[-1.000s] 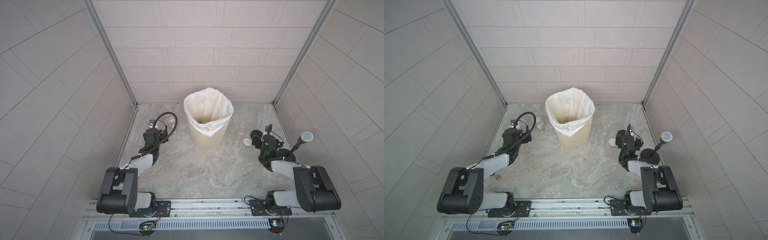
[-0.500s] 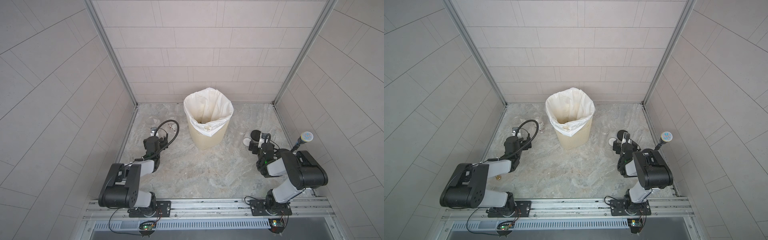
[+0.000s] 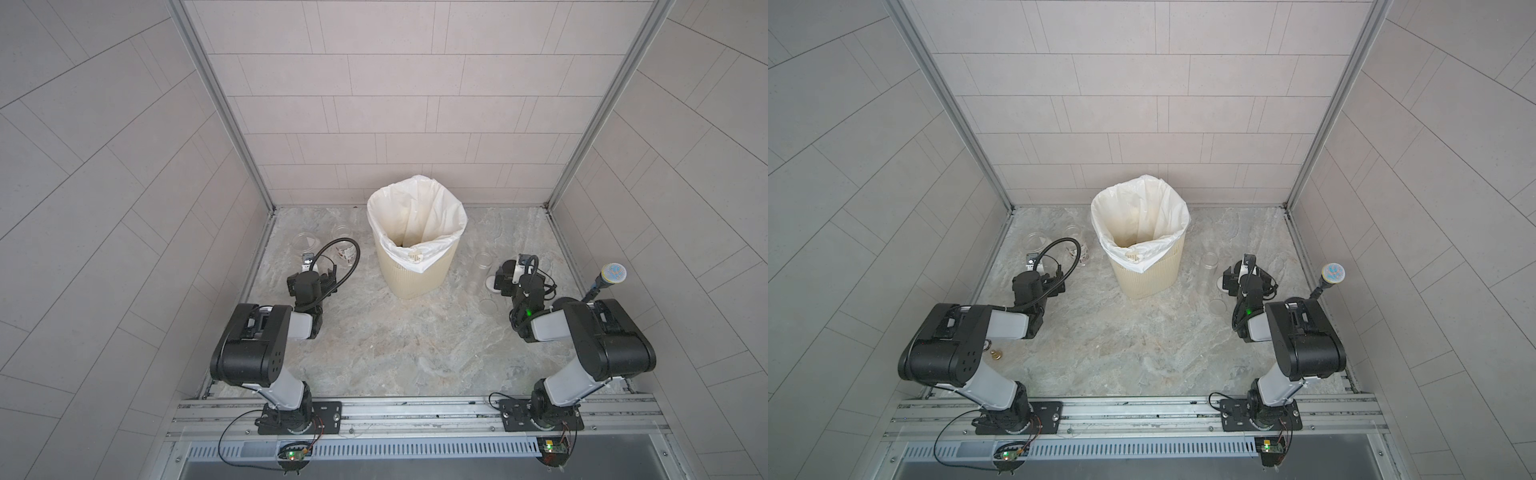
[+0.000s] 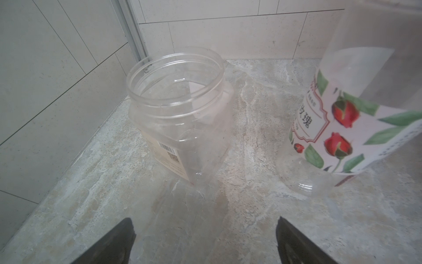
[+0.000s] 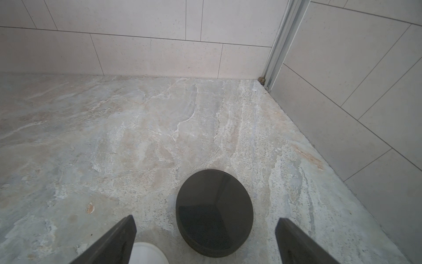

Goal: Empty the moldy dried flower tea in the jars
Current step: Reset both arms

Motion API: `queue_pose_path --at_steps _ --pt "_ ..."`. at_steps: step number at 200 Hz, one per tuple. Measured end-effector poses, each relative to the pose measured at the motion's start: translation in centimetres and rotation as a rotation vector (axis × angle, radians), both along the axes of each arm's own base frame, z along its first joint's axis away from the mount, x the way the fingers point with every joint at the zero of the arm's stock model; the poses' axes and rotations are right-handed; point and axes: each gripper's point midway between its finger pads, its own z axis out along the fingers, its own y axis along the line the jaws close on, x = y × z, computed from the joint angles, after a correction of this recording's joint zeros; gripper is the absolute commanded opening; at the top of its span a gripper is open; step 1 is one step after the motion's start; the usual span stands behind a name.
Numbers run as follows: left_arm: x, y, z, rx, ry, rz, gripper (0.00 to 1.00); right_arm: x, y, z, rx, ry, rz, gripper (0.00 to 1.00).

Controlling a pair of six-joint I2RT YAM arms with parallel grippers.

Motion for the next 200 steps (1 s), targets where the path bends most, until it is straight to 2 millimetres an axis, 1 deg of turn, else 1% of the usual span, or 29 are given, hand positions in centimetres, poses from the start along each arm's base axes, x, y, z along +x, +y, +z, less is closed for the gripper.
queue_pose_path --at_steps 66,136,143,150,162,170,182,191,200 --pt "0.0 0.0 0.0 0.000 -0.002 0.000 1.00 -0.2 -0.1 -0.4 -0.003 0.019 -0.004 1.00" --pt "-0.1 0.0 0.3 -0.002 -0.021 -0.001 1.00 -0.2 -0.1 -0.3 -0.003 0.013 -0.005 1.00" --pt "-0.6 0.0 0.4 -0.004 -0.044 -0.002 1.00 -0.6 -0.2 -0.1 -0.003 -0.009 -0.008 1.00" --pt "-1.3 0.0 0.2 -0.003 -0.057 -0.002 1.00 -1.5 -0.3 -0.1 -0.003 -0.030 -0.015 1.00" --pt "-2.6 0.1 -0.7 -0.002 -0.045 -0.002 1.00 -3.3 -0.7 -0.8 -0.006 -0.041 -0.038 1.00" --pt "-2.8 0.1 -1.2 0.000 -0.029 -0.002 1.00 -3.9 -0.9 -1.5 -0.008 -0.027 -0.051 1.00" --pt "-2.2 0.3 -1.3 0.003 -0.003 0.009 1.00 -3.7 -1.1 -1.9 -0.012 -0.006 -0.063 1.00" --pt "-1.1 0.4 -0.6 0.005 -0.002 0.018 1.00 -3.0 -1.2 -1.3 -0.013 -0.008 -0.070 1.00" --pt "0.0 0.4 0.5 0.001 -0.024 0.023 1.00 -1.9 -1.2 -0.2 -0.012 -0.027 -0.071 1.00"
